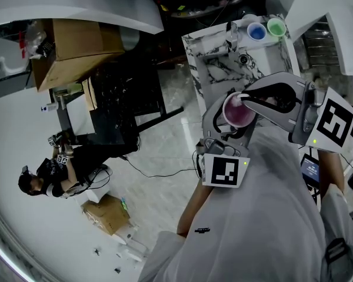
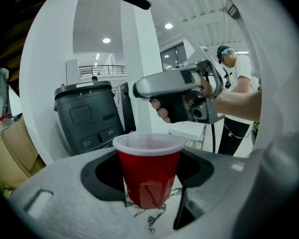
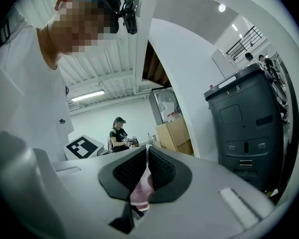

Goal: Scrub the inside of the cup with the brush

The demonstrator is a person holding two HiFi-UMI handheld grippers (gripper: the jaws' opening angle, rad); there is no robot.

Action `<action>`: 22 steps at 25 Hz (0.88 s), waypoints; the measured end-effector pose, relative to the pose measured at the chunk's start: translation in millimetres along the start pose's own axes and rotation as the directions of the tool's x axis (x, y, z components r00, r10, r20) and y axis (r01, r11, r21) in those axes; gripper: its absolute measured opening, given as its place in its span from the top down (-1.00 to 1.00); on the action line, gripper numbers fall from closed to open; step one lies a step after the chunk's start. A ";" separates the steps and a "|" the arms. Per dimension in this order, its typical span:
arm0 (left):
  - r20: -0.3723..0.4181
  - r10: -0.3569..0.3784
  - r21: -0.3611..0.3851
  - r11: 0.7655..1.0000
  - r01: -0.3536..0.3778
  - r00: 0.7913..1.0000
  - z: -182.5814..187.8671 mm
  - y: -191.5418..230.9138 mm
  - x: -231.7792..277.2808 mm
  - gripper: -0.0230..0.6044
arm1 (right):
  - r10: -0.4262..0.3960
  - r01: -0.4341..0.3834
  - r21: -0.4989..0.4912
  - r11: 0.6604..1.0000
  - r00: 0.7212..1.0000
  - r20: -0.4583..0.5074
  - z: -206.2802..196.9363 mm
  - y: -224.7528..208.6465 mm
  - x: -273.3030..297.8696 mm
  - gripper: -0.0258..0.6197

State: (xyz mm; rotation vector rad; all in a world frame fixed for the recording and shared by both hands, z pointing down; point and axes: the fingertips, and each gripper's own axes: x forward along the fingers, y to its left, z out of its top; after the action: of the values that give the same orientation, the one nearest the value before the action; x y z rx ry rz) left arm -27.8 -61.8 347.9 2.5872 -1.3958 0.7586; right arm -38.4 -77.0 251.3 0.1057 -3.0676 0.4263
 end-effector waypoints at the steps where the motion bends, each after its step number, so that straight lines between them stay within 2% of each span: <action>1: -0.001 0.001 0.000 1.000 -0.001 1.000 -1.0 0.1 0.3 0.00 | 0.008 -0.008 -0.002 1.000 1.000 0.008 1.7 1.4 2.5 0.85; 9: 0.007 -0.012 -0.007 1.000 0.012 1.000 -0.4 -3.6 -0.5 0.00 | 0.085 -0.086 0.019 0.996 0.995 0.045 10.6 26.0 18.0 0.85; 14: 0.014 0.006 -0.001 1.000 -0.006 1.000 -1.0 5.3 -0.3 -0.01 | 0.118 -0.119 0.041 0.992 0.993 0.029 8.3 37.1 13.7 0.86; 17: 0.027 0.013 0.021 1.000 -0.014 1.000 1.8 11.8 -1.5 0.00 | 0.108 -0.108 0.046 0.993 0.994 -0.011 -0.1 38.0 5.6 0.85; 22: 0.028 0.013 0.025 1.000 -0.014 1.000 0.8 11.7 -4.5 -0.01 | 0.046 -0.044 0.039 0.998 0.998 -0.043 -5.5 25.4 -11.1 0.85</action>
State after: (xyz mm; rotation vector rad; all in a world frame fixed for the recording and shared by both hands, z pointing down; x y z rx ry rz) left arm -39.0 -65.3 343.5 2.6198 -1.4222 0.7488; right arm -29.0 -50.5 249.2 0.0285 -3.0246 0.4829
